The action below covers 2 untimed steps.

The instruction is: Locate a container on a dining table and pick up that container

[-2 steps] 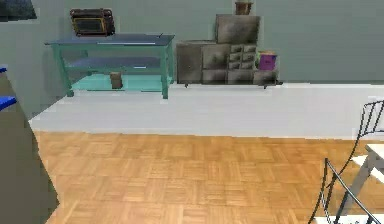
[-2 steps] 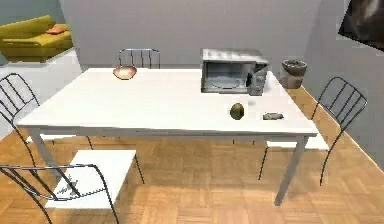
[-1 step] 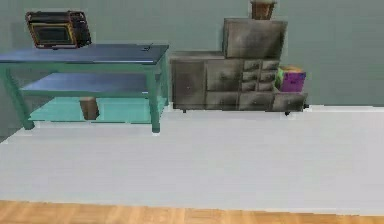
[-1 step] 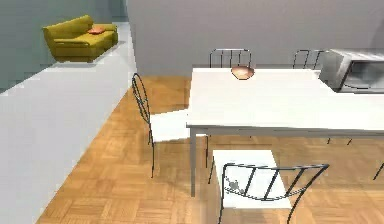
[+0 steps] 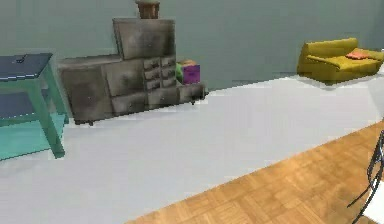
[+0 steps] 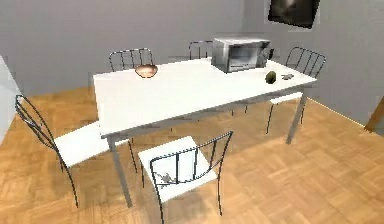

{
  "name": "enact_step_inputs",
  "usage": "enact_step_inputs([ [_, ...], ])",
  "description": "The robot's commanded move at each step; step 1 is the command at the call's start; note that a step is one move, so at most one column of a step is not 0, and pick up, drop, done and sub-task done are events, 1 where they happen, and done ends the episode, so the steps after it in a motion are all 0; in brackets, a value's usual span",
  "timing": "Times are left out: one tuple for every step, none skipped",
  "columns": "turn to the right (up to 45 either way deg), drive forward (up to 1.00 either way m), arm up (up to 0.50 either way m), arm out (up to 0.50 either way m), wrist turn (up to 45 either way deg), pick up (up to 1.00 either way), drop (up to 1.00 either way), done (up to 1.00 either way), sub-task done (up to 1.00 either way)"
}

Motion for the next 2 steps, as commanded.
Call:
enact_step_inputs([
  [0.0,0.05,0.0,0.0,0.0,0.0,0.0,0.0,0.0],
  [21.0,0.0,0.0,0.0,0.0,0.0,0.0,0.0,0.0],
])
